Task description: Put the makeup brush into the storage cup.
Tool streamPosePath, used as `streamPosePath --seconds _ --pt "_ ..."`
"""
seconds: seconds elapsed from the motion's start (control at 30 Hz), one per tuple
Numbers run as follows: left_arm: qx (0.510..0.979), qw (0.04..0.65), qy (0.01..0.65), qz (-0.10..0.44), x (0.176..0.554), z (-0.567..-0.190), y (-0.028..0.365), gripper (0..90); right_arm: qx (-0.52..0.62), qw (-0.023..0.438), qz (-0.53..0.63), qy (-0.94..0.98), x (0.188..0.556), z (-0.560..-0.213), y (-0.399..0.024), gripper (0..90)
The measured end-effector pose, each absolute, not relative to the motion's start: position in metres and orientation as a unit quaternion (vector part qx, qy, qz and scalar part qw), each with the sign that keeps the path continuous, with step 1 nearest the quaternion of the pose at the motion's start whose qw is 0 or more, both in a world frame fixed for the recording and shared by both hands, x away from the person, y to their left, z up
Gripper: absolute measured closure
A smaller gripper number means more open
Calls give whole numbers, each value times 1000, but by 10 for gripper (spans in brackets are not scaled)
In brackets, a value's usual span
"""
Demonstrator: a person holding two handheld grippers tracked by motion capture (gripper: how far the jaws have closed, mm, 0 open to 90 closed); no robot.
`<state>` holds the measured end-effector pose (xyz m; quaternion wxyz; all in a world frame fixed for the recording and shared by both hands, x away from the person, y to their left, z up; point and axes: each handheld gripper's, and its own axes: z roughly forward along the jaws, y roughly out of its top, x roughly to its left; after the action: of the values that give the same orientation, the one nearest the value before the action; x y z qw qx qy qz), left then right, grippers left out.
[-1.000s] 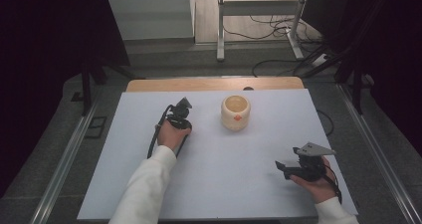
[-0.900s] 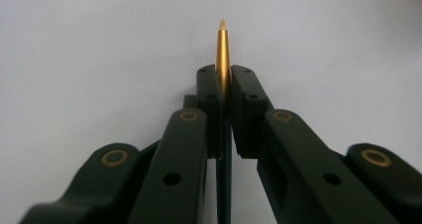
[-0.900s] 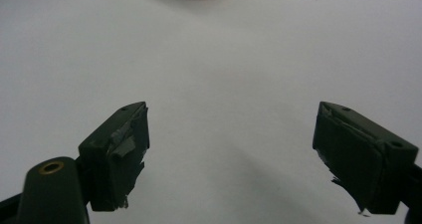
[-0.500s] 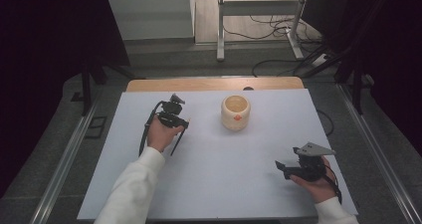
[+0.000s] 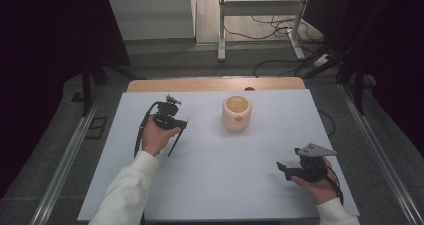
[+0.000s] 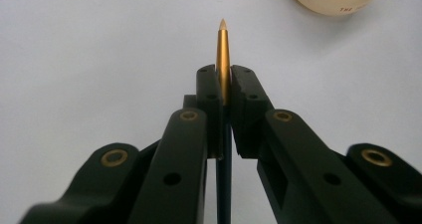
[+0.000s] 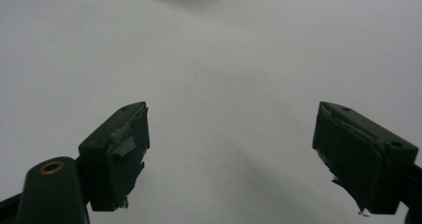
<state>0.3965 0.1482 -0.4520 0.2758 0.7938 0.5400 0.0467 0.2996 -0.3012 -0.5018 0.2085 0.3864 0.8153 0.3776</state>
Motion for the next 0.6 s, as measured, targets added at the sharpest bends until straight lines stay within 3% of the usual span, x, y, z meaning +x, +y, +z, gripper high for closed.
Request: streamPosePath --seconds 0.6 --pt "789 301 533 48 383 -448 164 841 388 209 375 816 300 -503 -301 154"
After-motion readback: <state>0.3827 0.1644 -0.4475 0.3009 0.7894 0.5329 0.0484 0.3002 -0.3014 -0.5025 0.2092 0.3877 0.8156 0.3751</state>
